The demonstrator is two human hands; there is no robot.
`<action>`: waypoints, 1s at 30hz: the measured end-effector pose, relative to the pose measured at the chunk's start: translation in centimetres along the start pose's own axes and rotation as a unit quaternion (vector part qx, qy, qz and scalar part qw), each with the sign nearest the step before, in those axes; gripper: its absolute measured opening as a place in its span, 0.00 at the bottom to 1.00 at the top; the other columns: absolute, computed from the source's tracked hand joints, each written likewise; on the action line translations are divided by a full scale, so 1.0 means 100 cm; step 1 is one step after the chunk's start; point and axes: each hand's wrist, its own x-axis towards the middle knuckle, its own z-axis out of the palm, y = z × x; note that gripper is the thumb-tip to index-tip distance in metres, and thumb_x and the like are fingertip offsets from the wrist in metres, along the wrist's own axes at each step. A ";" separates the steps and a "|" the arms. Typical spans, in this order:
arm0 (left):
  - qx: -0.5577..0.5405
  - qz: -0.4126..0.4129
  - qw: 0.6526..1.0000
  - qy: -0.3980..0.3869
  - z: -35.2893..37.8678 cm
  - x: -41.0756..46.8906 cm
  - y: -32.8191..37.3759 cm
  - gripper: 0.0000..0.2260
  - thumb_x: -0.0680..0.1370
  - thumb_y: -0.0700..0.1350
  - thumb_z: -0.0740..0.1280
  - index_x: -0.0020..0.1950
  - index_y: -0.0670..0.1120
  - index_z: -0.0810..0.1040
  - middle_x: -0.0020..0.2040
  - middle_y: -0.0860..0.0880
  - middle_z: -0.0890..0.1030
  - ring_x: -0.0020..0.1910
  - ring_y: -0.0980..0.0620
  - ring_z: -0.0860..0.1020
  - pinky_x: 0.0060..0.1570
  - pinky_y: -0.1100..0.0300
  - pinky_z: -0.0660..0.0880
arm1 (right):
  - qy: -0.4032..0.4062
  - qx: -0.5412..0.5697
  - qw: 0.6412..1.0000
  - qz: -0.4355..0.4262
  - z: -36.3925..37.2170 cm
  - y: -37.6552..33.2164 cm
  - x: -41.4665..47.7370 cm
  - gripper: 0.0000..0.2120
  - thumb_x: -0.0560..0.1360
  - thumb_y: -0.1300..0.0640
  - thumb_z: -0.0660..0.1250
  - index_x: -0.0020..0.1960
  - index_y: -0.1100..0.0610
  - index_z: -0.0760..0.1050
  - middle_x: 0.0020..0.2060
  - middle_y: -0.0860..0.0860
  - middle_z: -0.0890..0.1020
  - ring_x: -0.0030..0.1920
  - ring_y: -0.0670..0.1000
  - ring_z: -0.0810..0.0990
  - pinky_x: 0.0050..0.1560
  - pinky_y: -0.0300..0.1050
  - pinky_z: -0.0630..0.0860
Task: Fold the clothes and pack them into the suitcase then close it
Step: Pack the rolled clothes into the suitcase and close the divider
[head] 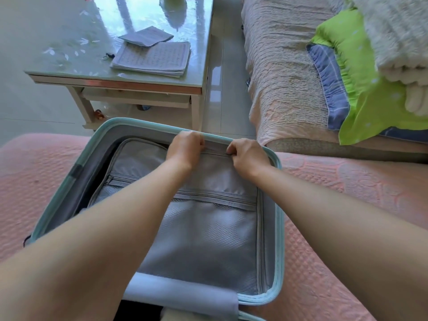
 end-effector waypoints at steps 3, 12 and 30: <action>0.030 -0.083 0.996 0.034 -0.028 0.006 -0.050 0.06 0.77 0.42 0.69 0.51 0.45 0.85 0.53 0.41 0.83 0.52 0.40 0.80 0.53 0.54 0.75 | 0.004 -0.127 0.992 -0.014 0.003 -0.017 -0.001 0.14 0.77 0.63 0.61 0.60 0.53 0.76 0.57 0.55 0.79 0.58 0.58 0.77 0.59 0.50 0.73; 0.060 -0.097 0.992 0.059 -0.074 0.008 -0.110 0.06 0.78 0.42 0.68 0.50 0.47 0.84 0.51 0.44 0.84 0.51 0.42 0.81 0.51 0.54 0.77 | -0.039 -0.197 0.947 -0.251 0.051 -0.153 0.014 0.28 0.78 0.60 0.62 0.77 0.49 0.61 0.73 0.53 0.66 0.70 0.56 0.68 0.64 0.51 0.69; 0.348 0.076 0.934 -0.043 -0.126 -0.063 -0.179 0.13 0.79 0.36 0.59 0.59 0.41 0.79 0.56 0.42 0.82 0.56 0.41 0.80 0.50 0.51 0.75 | -0.073 -0.171 0.967 -0.175 0.105 -0.243 0.015 0.36 0.77 0.57 0.62 0.81 0.52 0.50 0.81 0.53 0.47 0.81 0.56 0.48 0.77 0.57 0.53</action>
